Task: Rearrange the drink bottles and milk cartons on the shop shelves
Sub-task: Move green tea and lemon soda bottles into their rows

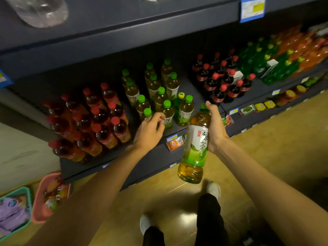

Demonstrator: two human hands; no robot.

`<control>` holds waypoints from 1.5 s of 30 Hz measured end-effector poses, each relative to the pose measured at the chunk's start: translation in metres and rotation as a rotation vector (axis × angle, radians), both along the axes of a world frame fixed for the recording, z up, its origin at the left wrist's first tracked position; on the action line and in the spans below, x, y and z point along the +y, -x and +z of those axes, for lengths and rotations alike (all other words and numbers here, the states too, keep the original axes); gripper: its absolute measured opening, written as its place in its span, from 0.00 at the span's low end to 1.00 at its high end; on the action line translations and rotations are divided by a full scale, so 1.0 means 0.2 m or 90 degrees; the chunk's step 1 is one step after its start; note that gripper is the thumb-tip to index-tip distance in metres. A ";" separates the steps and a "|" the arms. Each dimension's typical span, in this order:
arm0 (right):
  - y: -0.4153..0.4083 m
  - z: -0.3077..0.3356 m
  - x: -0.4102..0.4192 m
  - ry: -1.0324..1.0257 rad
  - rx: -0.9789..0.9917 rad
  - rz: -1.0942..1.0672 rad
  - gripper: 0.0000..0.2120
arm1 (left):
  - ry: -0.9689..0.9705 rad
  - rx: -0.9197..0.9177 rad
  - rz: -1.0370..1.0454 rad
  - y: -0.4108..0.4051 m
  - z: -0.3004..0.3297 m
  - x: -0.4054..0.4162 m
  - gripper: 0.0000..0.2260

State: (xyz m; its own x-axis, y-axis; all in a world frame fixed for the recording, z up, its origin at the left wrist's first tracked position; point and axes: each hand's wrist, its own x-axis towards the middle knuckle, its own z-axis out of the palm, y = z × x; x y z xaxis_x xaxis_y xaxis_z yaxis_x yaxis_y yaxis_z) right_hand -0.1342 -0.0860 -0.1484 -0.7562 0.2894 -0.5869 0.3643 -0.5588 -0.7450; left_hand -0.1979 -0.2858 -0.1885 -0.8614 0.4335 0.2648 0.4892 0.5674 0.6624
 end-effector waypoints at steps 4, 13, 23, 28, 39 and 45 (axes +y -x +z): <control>0.13 -0.03 0.28 0.034 -0.006 0.053 0.35 | -0.006 -0.012 0.053 0.06 -0.05 0.32 0.09; 0.45 -0.08 0.85 0.046 -0.010 0.193 0.32 | -0.011 -0.111 0.285 0.32 -0.08 0.85 0.10; 0.63 -0.03 0.94 0.038 -0.017 0.238 0.25 | 0.203 -0.304 0.368 0.64 0.05 0.91 0.10; 0.71 -0.07 0.92 0.031 -0.001 0.257 0.27 | 0.255 -0.375 0.365 0.79 -0.05 0.97 0.22; 0.75 -0.20 0.88 0.030 0.062 0.196 0.22 | 0.419 -0.412 0.263 0.92 -0.21 1.05 0.29; 0.69 -0.19 0.90 0.013 0.041 0.179 0.29 | 0.384 -0.355 0.308 0.92 -0.15 1.03 0.30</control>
